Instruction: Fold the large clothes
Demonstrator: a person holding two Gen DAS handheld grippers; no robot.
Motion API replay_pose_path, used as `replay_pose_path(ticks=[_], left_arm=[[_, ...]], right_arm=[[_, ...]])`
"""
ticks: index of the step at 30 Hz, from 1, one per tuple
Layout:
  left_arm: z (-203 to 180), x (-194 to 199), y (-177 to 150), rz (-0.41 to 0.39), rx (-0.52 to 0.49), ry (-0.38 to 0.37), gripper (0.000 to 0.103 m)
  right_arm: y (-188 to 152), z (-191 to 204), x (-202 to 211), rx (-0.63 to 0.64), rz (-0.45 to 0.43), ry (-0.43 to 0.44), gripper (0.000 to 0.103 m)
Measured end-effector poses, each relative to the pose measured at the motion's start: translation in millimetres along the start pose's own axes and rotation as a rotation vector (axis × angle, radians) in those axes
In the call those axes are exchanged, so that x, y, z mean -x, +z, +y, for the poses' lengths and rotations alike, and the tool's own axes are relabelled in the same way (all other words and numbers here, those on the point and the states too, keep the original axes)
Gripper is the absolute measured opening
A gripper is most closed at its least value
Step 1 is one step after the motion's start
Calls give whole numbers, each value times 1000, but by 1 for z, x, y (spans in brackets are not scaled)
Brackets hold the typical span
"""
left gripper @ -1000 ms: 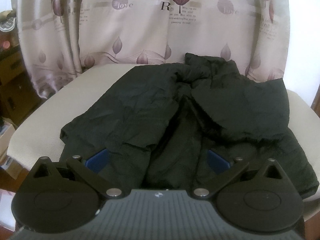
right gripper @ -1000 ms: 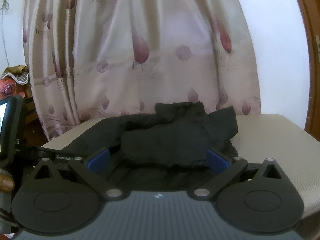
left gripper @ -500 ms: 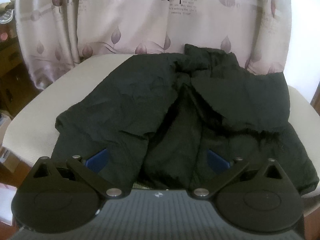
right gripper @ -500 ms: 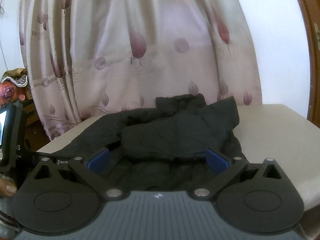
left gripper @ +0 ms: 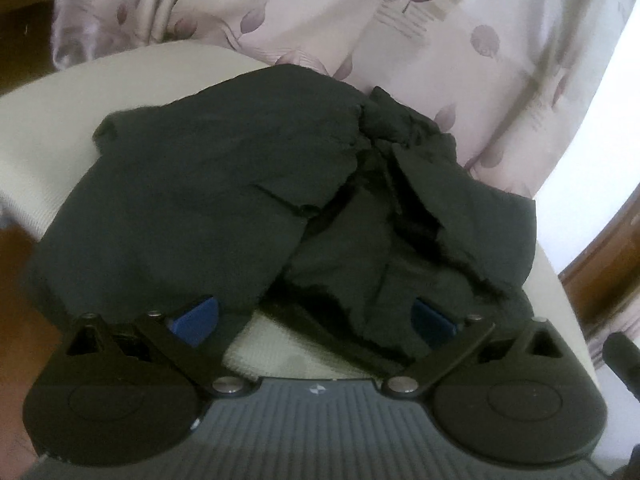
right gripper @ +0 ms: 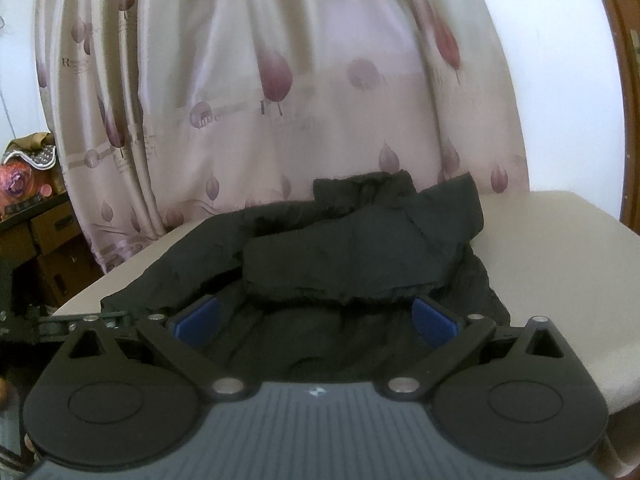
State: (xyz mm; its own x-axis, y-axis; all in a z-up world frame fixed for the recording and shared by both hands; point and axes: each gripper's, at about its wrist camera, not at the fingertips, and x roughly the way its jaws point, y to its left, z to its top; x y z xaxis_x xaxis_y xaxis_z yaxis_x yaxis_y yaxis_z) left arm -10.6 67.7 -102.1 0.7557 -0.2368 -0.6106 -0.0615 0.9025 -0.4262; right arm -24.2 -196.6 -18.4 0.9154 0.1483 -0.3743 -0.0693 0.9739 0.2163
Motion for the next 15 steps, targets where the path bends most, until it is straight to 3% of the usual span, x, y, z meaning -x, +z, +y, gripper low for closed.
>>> replay_pose_path(ticks=[8,11,15], left_arm=[[30,-5,6,-10,171,-58,98],[35,-2,6,-9,209,-86,90],[41,15,-9,3,275,-206,92]], right_arm=[[-3,1,-6,3,21,13,103],[-3,0,-7,-1,24,7,103],[-4,-3,-9,-20,30,0,103]])
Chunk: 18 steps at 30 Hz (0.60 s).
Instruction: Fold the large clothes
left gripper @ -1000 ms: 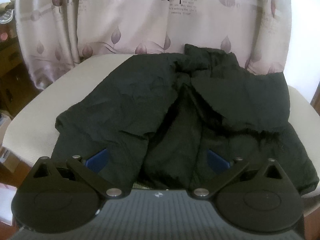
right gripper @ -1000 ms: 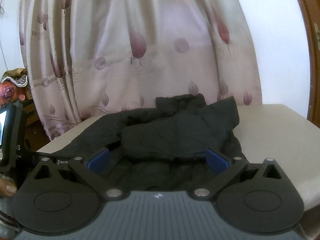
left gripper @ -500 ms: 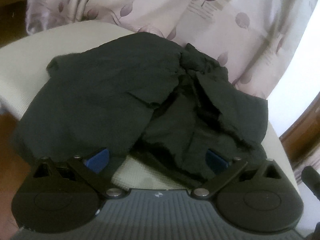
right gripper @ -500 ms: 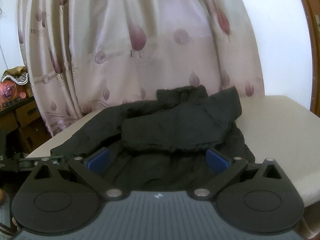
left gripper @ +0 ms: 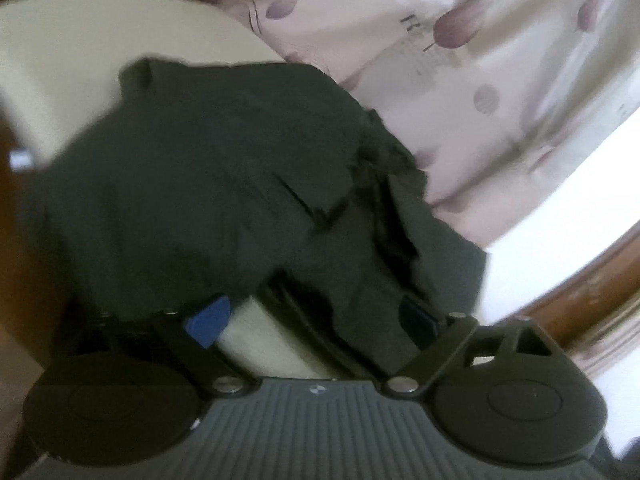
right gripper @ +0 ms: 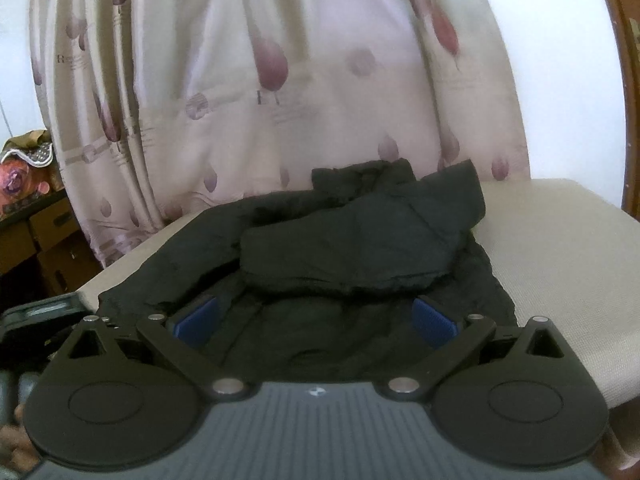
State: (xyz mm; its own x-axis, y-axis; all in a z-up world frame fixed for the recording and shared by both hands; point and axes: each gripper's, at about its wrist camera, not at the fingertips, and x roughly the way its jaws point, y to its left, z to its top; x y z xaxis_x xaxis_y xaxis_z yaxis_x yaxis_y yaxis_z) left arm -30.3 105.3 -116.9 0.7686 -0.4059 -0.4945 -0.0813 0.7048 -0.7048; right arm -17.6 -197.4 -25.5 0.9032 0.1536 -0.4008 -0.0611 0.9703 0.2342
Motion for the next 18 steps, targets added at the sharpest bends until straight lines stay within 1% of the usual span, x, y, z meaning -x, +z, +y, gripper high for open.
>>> replay_pose_path(ticks=[3,6,9,11,14,15,16,17,18], left_arm=[[11,-2,-6,28,37,4,91],[24,-7,-3,46,106,-1,91],[28,-13,0,60,122,-11,94],[26,-16,2,52,119,-9,95],[29,-17,8,21,128,15,93],[33,-15,10,8,153,22,89],[35,-13,12,-5,177,30,82],[38,-9,15,-26,195,43,77],[40,-5,18,-49,202,63,63]], right_arm=[[-2,-2,-4,-17,16,7,103],[-4,-1,-5,-13,32,21,103],[-4,1,-5,-4,32,23,103],[-4,0,-5,-7,33,24,103],[-3,-2,-5,-16,41,26,103],[-3,-2,-6,-19,46,29,103],[-3,-2,-6,-20,52,30,103],[-3,-1,-6,-19,57,31,103],[-3,-2,-7,-19,60,33,103]])
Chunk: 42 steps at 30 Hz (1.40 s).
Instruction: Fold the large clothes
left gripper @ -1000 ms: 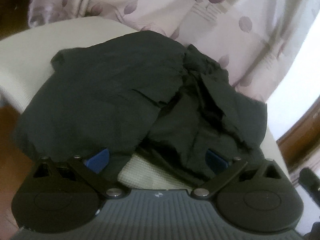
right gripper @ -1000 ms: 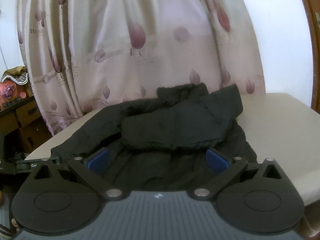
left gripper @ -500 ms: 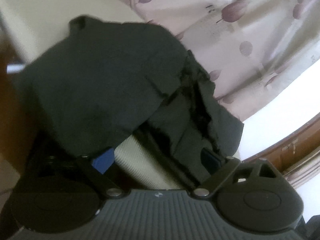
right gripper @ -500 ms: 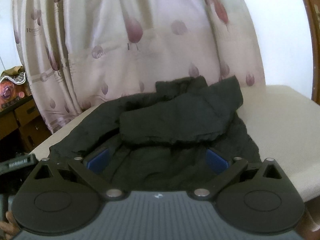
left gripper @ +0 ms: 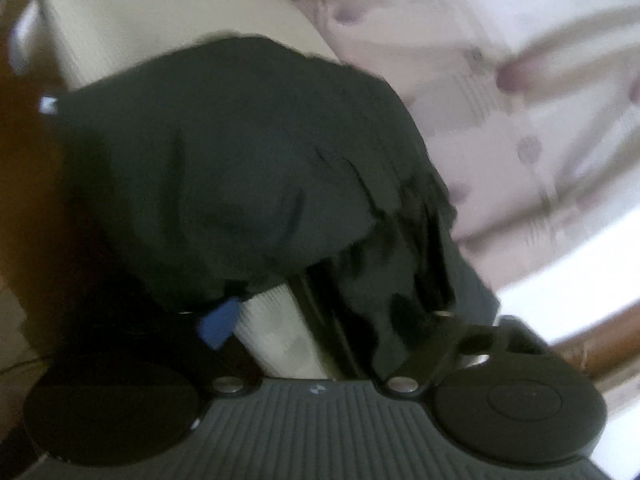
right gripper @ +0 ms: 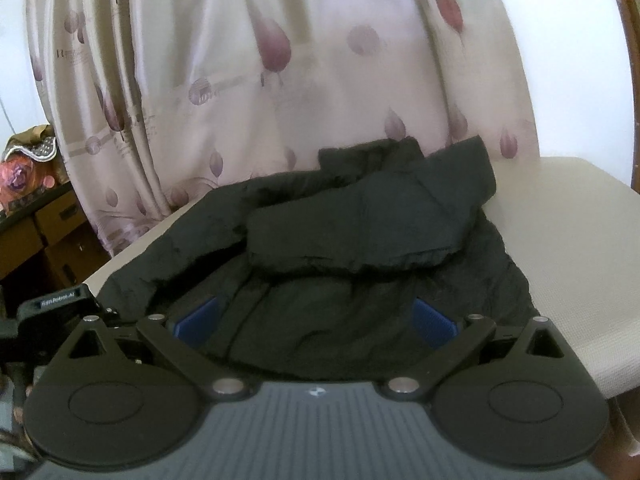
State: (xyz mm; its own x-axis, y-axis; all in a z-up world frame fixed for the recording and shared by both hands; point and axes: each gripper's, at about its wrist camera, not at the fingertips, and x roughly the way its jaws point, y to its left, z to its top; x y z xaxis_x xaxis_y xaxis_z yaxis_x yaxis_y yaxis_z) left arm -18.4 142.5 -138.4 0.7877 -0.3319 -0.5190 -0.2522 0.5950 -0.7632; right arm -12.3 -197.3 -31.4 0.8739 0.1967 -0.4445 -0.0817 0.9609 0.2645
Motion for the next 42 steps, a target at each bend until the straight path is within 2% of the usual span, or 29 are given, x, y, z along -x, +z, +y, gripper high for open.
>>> replay_pose_path(ticks=[1,2,5,7,8,10,15,19,24,26,27,28,30,31,35,38,39,42], left_arm=[[2,3,4,-17,9,16,51],[6,7,9,-28,27,18,48],[8,9,25,-68,26,82,47],[7,11,35,-99,30,98,48],[4,10,39,-110,18,110,49],[-5,8,46,-147,-28,150,60],[-21,1,67,-219,-100,186,82],[-14,-9,93,-266,-96,219,85],[10,-25,131,-271,-18,242,86],[16,-31,141,-289,-16,261,78],[15,-33,146,-297,-34,275,65],[13,-38,151,-300,-56,288,43],[7,-49,162,-292,-126,300,16],[1,-55,170,-295,-160,316,11],[-22,-62,206,-391,-271,387,6],[-39,-60,245,-470,-298,421,6],[-45,-59,255,-503,-303,448,0],[-50,-61,283,-587,-321,527,0]], right_arm=[[0,-1,0,-2,1,1,103],[0,-1,-1,-4,4,1,103],[-1,-4,-3,-19,14,4,103],[-1,-5,-6,-27,28,7,103],[-1,-6,-8,-30,33,8,103],[-2,-7,-10,-33,40,6,103],[-2,-7,-13,-30,57,1,103],[-2,-7,-16,-34,71,-6,103],[-4,-9,-24,-36,97,-14,103],[-5,-9,-28,-40,115,-15,103],[-6,-9,-29,-41,121,-16,103],[-6,-8,-31,-40,127,-18,103],[-6,-8,-34,-34,135,-20,103],[-5,-7,-35,-29,138,-23,103],[-2,-6,-41,-9,146,-38,103],[4,-6,-45,21,134,-55,103],[6,-5,-46,35,127,-61,103],[14,1,-51,104,103,-72,103]])
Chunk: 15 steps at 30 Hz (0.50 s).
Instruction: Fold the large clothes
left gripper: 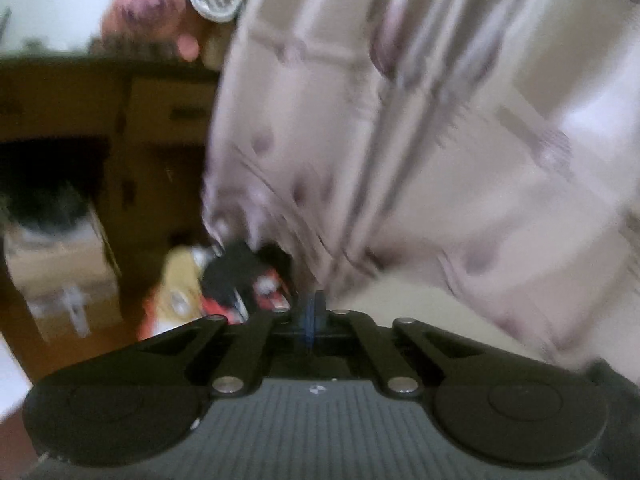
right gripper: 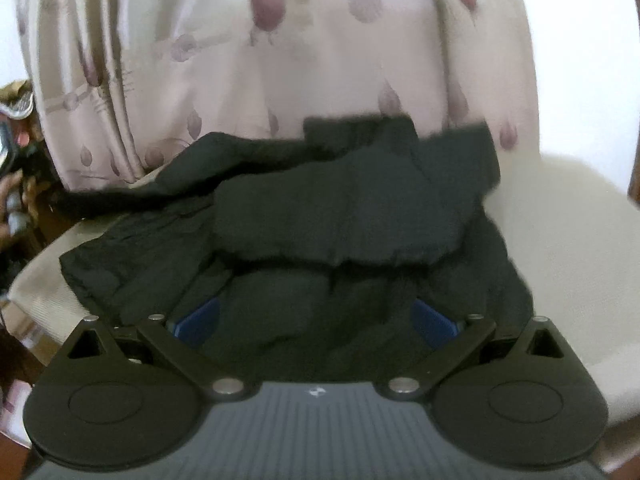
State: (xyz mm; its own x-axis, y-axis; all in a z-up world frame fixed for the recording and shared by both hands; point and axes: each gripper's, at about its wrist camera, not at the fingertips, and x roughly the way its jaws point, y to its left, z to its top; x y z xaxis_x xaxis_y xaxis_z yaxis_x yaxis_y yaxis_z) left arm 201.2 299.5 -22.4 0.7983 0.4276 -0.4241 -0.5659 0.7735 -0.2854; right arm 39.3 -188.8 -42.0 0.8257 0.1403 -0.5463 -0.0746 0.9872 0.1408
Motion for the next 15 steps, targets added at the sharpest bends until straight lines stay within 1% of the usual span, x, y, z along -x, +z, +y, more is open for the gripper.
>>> replay_pose_path(ticks=[2,4,5,6,7,8,9,10,11,12,13,14,15], left_arm=[[0,-12,7,16,-1,17,0],[-3,-17,6,18,-34,54,0],[-2,-16,4,36,-33,36,0],[0,-11,0,59,-22,-25,0],[0,-3,-5,59,-34,-59,0],[-3,5,-10,48,-67,-71,0],[-7,18,-19,35,-114,-92,4],[-9,28,-26,37,-136,-123,18],[-10,40,-35,43,-152,-168,27],[-8,49,-45,48,-160,-191,47],[-5,60,-55,49,-167,-202,60],[-2,68,-63,49,-171,-212,63],[-1,78,-73,52,-189,-229,68]], right_arm=[[7,7,-5,66,-22,4,103],[14,17,-14,140,-40,17,103],[17,22,-19,174,-49,23,103],[20,28,-24,209,-63,30,103],[23,33,-30,254,-79,35,103],[24,39,-38,301,-92,31,103],[25,45,-44,342,-101,30,103],[25,50,-52,383,-112,37,103],[25,54,-60,420,-116,34,103],[25,58,-68,447,-110,28,103],[25,61,-78,469,-99,37,103],[26,63,-83,478,-93,43,103],[27,65,-91,486,-87,30,102]])
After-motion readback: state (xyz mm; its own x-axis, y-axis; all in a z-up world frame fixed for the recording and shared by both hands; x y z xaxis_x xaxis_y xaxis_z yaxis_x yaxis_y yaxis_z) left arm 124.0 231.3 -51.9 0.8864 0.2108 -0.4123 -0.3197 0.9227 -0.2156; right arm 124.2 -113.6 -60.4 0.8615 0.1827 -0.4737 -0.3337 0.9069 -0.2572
